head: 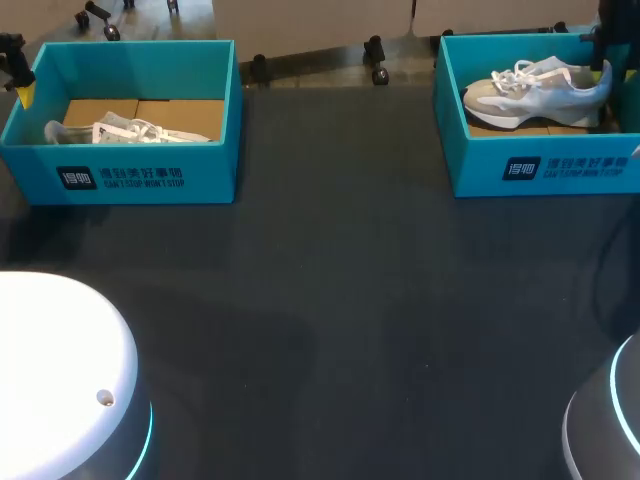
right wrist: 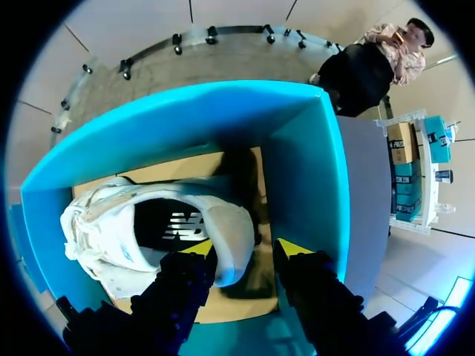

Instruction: Take the shoe out of the shoebox, open the shoe tongue, remove and reinsert the insole, then place the shoe into the shoebox

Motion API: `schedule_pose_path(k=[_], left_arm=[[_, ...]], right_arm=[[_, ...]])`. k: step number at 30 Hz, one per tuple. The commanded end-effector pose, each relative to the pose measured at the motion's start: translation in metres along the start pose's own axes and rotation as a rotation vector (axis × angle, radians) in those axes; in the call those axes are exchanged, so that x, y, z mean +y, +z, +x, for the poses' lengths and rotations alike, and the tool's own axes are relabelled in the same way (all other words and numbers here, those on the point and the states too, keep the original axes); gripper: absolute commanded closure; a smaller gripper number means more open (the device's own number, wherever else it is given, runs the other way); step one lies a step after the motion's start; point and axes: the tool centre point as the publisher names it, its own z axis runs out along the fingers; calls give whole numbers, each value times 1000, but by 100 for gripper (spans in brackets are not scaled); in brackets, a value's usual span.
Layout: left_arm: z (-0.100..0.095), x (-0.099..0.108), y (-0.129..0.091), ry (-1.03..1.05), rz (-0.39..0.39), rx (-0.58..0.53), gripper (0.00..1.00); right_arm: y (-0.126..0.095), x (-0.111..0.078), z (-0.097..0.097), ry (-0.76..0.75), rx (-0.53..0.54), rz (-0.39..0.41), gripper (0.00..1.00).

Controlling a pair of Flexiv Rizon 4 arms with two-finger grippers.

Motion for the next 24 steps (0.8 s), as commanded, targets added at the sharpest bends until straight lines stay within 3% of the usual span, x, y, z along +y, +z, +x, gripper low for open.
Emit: schedule_pose_path(k=[1, 24], left_arm=[[0, 0, 0, 0, -1, 2, 0], [0, 0, 0, 0, -1, 2, 0]], right_arm=[[8, 12, 0, 1, -23, 28, 52], [38, 21, 11, 0, 8, 13, 46]])
